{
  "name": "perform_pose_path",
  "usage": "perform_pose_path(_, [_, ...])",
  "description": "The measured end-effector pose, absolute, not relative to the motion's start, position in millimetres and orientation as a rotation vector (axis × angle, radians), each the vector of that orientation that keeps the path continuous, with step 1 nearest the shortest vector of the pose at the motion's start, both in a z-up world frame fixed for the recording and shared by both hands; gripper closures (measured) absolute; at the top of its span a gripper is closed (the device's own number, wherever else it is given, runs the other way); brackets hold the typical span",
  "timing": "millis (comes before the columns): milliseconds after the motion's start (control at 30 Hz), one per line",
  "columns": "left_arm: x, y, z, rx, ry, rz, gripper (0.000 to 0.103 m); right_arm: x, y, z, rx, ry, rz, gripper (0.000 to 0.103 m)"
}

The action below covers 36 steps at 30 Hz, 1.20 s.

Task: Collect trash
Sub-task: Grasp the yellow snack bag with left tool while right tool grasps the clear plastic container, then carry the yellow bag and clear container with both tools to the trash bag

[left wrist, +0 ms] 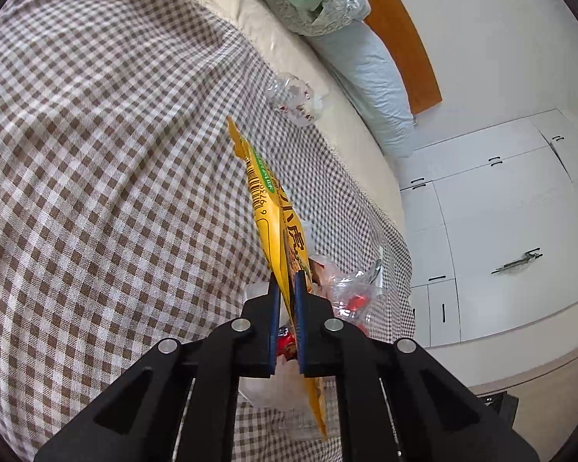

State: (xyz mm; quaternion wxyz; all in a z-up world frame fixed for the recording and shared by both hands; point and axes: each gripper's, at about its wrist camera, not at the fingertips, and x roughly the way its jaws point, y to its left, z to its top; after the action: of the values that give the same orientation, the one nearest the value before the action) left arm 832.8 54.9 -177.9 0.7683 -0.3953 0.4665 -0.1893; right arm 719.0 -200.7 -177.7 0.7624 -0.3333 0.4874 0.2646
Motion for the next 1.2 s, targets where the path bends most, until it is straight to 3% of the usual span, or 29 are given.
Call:
perform_pose_path(133, [815,51,-148,-0.788,0.949,-0.411,0.1,677,-220,-165,-0.573,1.052,0.498,0.073])
perform_pose_path(200, [809,49,-139,-0.78,0.939,-0.424,0.1,656,-226,-161,-0.518,1.059,0.477,0.084])
perform_pose_path(233, [804,46,-135,-0.774,0.935,-0.43,0.101,645,-227,-161,-0.498,1.061,0.459,0.095])
perform_pose_path(467, [761,23,-107,-0.694,0.892,-0.46,0.103,597,-217,-175,-0.543,1.014,0.317,0.097])
perform_pose_path(833, [682,-10,-47,-0.596,0.793,-0.579,0.103,539,-277,-121,-0.396,0.824,0.097,0.097])
perform_pose_path(1067, [608,-99,-15,-0.42,0.766,-0.749,0.103,457,-342,-104,-0.289,0.824,-0.018,0.097])
perform_pose_path(1200, [548,-174,-25,-0.298,0.828,-0.893,0.103,383,-393,-108,-0.212,0.849,-0.113,0.097])
